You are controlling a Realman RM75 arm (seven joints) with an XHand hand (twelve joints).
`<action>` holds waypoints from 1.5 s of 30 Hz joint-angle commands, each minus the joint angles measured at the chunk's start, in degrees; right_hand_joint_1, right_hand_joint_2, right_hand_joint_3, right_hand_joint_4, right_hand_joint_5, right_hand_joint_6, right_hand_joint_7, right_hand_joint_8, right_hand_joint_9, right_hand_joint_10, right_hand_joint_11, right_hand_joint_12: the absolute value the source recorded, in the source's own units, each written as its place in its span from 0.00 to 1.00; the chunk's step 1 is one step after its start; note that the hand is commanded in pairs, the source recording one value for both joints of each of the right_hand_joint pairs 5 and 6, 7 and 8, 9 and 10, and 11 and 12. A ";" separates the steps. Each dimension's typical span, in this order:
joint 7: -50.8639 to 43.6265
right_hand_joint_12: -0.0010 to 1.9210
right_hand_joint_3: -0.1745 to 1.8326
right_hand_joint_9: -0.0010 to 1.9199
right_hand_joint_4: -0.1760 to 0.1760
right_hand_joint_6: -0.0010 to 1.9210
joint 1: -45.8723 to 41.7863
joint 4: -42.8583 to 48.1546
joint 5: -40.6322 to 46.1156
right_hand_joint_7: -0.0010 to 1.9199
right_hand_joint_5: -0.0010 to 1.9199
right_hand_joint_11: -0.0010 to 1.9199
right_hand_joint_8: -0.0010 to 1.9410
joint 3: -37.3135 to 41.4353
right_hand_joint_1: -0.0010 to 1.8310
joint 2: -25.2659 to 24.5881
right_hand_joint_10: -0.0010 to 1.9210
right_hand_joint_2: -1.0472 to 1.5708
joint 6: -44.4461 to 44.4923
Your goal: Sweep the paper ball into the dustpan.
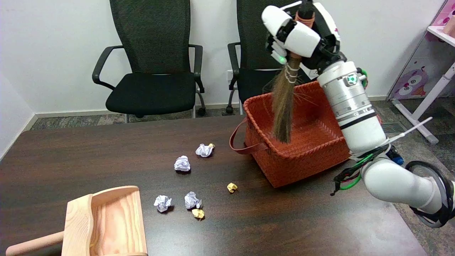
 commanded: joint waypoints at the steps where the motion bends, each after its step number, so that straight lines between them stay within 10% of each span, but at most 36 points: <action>1: 3.66 1.00 0.75 1.00 0.57 1.00 11.26 -3.08 0.76 1.00 1.00 1.00 0.99 -11.67 0.54 0.71 1.00 0.91 -5.81; 26: -1.71 1.00 0.78 1.00 0.59 1.00 15.75 2.03 -3.69 1.00 1.00 1.00 0.99 -23.42 0.53 -18.41 1.00 0.90 -14.85; 45: -17.93 1.00 0.77 1.00 0.57 1.00 6.85 7.54 -3.69 1.00 1.00 1.00 0.99 -25.30 0.54 -20.12 1.00 0.88 -13.97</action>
